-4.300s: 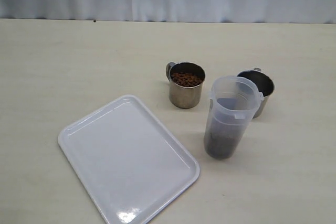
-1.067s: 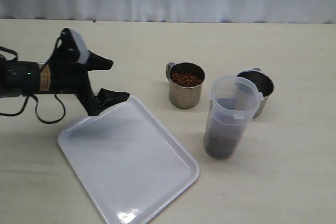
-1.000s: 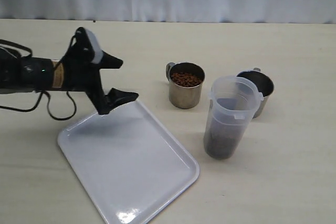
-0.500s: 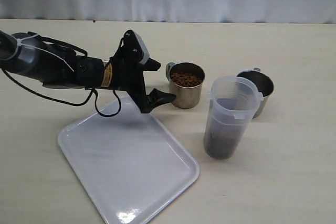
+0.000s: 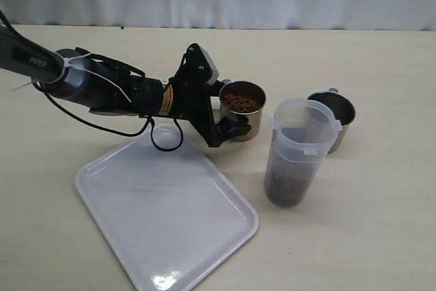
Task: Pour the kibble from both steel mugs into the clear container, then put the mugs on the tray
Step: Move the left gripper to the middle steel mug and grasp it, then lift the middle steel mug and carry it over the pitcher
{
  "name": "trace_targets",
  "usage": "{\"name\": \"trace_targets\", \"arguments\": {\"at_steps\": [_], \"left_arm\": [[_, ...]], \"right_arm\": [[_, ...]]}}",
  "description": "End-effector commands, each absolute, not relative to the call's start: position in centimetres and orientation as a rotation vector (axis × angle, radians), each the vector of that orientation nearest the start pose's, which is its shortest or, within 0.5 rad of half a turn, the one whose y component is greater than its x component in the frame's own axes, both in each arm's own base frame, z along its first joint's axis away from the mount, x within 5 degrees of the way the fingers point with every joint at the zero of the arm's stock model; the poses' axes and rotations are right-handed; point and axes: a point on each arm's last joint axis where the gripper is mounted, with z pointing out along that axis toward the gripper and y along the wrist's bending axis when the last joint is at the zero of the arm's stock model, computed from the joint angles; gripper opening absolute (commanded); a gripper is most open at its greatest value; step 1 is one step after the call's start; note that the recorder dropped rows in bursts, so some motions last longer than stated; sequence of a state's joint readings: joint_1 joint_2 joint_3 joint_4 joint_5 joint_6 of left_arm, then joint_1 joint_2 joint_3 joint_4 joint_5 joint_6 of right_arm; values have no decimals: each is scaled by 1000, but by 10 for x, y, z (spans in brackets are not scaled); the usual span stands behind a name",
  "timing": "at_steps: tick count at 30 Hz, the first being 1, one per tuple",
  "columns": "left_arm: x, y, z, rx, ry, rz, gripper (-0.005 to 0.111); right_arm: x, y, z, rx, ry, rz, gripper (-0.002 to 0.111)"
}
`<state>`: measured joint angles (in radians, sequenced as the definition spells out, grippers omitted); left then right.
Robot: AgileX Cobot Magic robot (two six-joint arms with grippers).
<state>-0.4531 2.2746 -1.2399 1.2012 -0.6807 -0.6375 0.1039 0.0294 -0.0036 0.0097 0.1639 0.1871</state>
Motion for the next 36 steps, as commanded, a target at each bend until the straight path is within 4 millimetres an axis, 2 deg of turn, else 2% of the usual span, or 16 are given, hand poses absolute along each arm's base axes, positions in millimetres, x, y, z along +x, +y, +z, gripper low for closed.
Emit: {"name": "trace_targets", "arguments": {"at_steps": [1,8,15,17,21,24,28,36], "left_arm": [[374,-243,70,1229,1772,-712,103],[376,-246,56,1234,1773,-745,102],[379,-252,58,1190,1754,-783,102],[376,-257,57,1186,1763,-783,95],[377,-258,60,1070,1827,-867,75],[377,-258,60,1073,1826,-864,68],[377,-258,60,1067,1827,-858,68],[382,-250,48,1084,1928,-716,68]], "right_arm": [[58,7,196,75,1689,232,5],[58,7,196,75,1689,232,5],[58,7,196,75,1689,232,5],[58,7,196,75,1689,232,5],[58,7,196,75,1689,232,5],[58,7,196,75,1689,232,5],[58,7,196,75,1689,232,5],[58,7,196,75,1689,232,5]]}}
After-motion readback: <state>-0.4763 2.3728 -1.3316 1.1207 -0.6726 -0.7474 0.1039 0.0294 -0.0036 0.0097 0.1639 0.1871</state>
